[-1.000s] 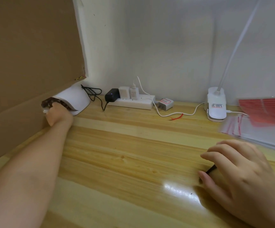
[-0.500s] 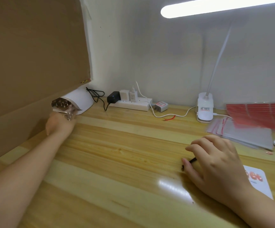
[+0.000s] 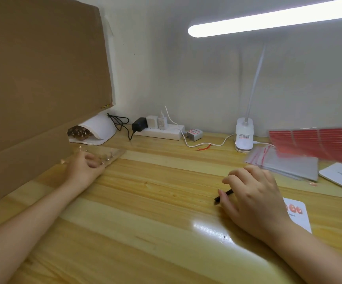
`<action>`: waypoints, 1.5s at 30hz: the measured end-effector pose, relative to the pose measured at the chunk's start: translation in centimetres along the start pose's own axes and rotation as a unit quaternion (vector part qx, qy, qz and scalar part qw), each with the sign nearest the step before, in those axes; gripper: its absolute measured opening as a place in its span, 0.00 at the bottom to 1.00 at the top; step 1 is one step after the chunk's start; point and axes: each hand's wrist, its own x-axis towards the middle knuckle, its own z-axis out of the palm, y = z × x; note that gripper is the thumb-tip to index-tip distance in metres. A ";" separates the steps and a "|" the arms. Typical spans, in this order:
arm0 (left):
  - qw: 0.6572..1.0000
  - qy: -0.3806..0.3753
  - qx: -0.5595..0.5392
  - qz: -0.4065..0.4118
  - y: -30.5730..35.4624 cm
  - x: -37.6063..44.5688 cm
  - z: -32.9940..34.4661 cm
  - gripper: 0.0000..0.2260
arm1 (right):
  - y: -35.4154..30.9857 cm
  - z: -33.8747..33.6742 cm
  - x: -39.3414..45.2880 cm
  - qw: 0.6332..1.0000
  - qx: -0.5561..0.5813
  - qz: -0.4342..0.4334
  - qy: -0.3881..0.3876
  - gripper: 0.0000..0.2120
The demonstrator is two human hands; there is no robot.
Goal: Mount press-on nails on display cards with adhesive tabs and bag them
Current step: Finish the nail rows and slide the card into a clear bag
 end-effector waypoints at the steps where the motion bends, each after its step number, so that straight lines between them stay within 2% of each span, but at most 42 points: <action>1: 0.999 -0.024 -0.010 0.029 0.5 -0.8 0.3 0.16 | 0.0 0.0 0.0 1.000 0.001 -0.001 0.000 0.15; 6: 0.978 -0.151 -0.006 0.146 3.1 -3.5 1.9 0.16 | 0.0 0.2 0.1 1.000 0.003 0.000 -0.008 0.15; 9: 0.966 -0.189 0.007 0.177 3.6 -3.6 2.4 0.21 | 0.1 0.3 0.0 1.000 0.005 -0.002 -0.004 0.15; 11: 0.973 -0.145 0.018 0.178 3.1 -3.1 1.8 0.18 | 0.2 0.4 -0.1 1.000 0.006 -0.003 -0.001 0.15; 12: 0.979 -0.088 0.053 0.174 2.5 -2.5 1.2 0.16 | 0.2 0.4 -0.1 1.000 0.006 -0.003 -0.001 0.15; 14: 0.974 0.025 0.187 0.125 0.4 -0.3 -0.7 0.15 | 0.1 0.5 0.0 1.000 0.009 -0.004 -0.003 0.15; 15: 0.960 0.042 0.264 0.082 -0.9 0.9 -1.8 0.18 | 0.0 0.5 0.0 1.000 0.010 -0.006 -0.005 0.15; 17: 0.940 0.009 0.340 0.012 -3.5 2.8 -3.5 0.22 | 0.0 0.5 0.1 1.000 0.013 -0.007 -0.008 0.16; 20: 0.960 -0.044 0.277 0.017 -6.0 4.9 -4.5 0.18 | 0.0 0.5 0.1 1.000 0.020 -0.005 -0.011 0.16; 24: 0.969 -0.037 0.234 0.069 -6.8 6.8 -5.0 0.15 | 0.1 0.5 0.1 1.000 0.022 -0.005 -0.014 0.16; 31: 0.979 0.000 0.174 0.106 -4.2 9.1 -2.8 0.15 | 0.1 0.7 0.1 0.999 0.028 -0.010 -0.016 0.16; 35: 0.983 -0.060 0.139 0.099 -3.1 10.3 -0.5 0.20 | 0.2 0.6 0.1 0.999 0.031 -0.015 -0.016 0.16; 37: 0.986 -0.049 0.131 0.094 -3.0 10.8 0.0 0.20 | 0.3 0.7 0.1 0.999 0.033 -0.015 -0.018 0.16; 39: 0.984 0.019 0.146 0.099 -3.0 11.3 0.3 0.16 | 0.3 0.8 0.1 0.999 0.034 -0.016 -0.018 0.16; 41: 0.975 0.040 0.206 0.075 -2.9 12.0 0.6 0.15 | 0.3 0.8 0.1 0.999 0.033 -0.018 -0.020 0.16; 43: 0.967 -0.018 0.253 0.022 -2.3 12.4 1.2 0.16 | 0.4 0.9 0.0 0.999 0.033 -0.020 -0.021 0.16; 45: 0.957 -0.076 0.278 -0.018 -1.7 12.6 1.7 0.13 | 0.4 1.0 0.0 0.999 0.034 -0.020 -0.020 0.16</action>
